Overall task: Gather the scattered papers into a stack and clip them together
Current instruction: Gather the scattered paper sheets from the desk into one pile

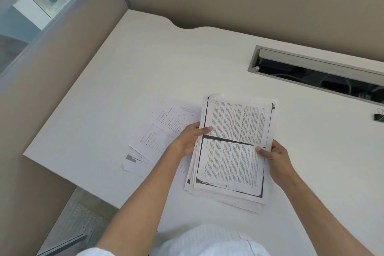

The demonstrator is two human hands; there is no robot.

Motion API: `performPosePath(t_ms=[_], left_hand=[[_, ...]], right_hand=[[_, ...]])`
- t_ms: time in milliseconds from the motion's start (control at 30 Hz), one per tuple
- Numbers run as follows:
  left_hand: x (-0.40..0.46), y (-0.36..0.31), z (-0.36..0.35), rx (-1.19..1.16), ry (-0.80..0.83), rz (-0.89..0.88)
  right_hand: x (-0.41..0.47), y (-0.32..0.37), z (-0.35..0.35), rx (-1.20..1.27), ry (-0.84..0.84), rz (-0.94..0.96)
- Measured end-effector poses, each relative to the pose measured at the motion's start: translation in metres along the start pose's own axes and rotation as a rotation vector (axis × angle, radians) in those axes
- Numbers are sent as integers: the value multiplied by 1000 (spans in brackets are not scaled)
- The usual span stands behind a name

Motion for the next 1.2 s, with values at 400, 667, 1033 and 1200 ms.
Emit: performPosePath(t_ms=[400,667,1033,1200], left_hand=[[-39,10,-31,77,55,-149],[-58,9,-41,110,135,-187],[-71,11,-29,186,18,-226],[-75,11,-5,264,-110,-257]], right_hand=[[-23,6,18,140,-20,46],[-38,8,24,100,82,-15],[-43,-1,13,-27,52,51],[-43,-1,7,-71,72,65]])
Point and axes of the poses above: each hand's wrist, its own x-axis towards the middle knuckle, its own z-axis out of the back of the hand, y = z × x, the point moved 4 cm from there along x, towards the middle knuckle, and after that the axes turned 9 degrees about -x, right-handed, at the moved point
